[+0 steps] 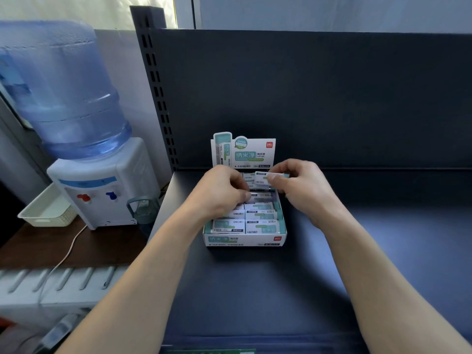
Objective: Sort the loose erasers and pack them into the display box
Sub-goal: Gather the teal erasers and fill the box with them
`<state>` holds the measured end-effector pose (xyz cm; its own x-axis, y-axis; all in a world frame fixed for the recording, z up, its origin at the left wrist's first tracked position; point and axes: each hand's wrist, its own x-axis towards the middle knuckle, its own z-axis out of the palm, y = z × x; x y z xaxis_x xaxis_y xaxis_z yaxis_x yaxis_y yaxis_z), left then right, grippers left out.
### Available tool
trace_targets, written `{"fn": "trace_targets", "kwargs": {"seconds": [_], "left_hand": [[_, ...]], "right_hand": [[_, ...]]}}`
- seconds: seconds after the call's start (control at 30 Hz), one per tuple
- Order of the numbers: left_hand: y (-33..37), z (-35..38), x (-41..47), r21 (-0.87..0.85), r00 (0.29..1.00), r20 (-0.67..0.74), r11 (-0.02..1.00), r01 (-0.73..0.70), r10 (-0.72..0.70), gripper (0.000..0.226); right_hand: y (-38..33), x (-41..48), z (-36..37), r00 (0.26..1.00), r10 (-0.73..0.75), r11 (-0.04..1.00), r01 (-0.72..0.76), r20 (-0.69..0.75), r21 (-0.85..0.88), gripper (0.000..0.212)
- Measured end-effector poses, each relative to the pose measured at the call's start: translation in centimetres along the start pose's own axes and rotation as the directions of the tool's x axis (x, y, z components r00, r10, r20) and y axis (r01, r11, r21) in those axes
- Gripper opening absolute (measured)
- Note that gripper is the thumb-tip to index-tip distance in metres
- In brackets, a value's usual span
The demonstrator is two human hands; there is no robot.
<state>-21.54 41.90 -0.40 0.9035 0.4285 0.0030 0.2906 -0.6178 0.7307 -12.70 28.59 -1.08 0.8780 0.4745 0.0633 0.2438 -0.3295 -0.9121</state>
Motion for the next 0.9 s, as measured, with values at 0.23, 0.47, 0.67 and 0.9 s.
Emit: {"fn": "trace_targets", "kwargs": {"seconds": [0.23, 0.47, 0.67, 0.9], "left_hand": [[0.3, 0.6, 0.4, 0.041, 0.997, -0.053, 0.997, 0.062, -0.060, 0.010], [0.7, 0.8, 0.2, 0.113, 0.994, -0.102, 0.993, 0.039, -0.027, 0.008], [0.6, 0.6, 0.3, 0.077, 0.996, -0.025, 0.994, 0.082, -0.081, 0.005], [1.5, 0.6, 0.5, 0.180, 0.997, -0.038, 0.981, 0.078, -0.073, 0.005]], "right_hand": [[0.0, 0.0, -0.1, 0.999, -0.008, 1.000, 0.009, -0.036, 0.014, 0.007], [0.0, 0.0, 0.3, 0.999, -0.006, 1.000, 0.006, -0.034, -0.012, 0.006], [0.0, -0.1, 0.4, 0.999, -0.002, 1.000, 0.001, -0.042, -0.026, 0.007], [-0.2, -0.2, 0.5, 0.999, -0.006, 0.999, 0.004, -0.043, -0.039, 0.005]]}}
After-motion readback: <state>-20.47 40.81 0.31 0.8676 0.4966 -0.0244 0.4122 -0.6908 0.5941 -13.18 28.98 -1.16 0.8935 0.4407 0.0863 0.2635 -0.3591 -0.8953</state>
